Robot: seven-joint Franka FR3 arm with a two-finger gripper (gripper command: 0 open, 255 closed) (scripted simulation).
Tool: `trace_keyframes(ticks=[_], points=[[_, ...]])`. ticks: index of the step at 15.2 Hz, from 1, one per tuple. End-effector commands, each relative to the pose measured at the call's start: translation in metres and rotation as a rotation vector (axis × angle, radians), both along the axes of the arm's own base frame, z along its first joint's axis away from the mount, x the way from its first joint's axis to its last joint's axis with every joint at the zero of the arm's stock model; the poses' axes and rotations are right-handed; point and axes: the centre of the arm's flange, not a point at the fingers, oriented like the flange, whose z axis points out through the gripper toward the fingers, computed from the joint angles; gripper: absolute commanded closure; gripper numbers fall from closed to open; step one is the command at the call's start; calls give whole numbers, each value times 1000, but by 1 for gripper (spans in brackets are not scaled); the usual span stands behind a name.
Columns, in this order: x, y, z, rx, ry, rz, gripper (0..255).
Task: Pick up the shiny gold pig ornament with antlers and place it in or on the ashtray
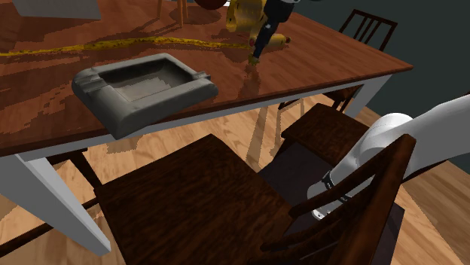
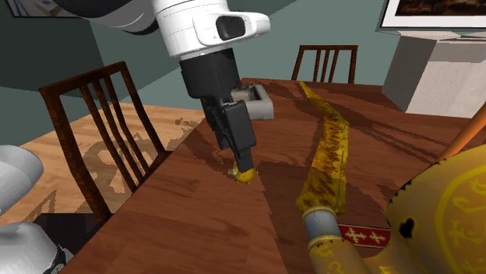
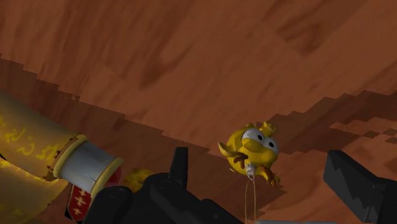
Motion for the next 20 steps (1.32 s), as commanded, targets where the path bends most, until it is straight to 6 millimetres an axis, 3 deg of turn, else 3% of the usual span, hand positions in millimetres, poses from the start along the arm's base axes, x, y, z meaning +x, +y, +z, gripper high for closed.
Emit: trace_keyframes(ticks=[1,5,12,13,20], points=[[3,-1,-9,0,-2,3,0],[8,-2,-28,0,-2,3,0],[8,-2,-28,0,-2,3,0],[8,-2,-28,0,-2,3,255],[8,-2,-28,0,-2,3,255]])
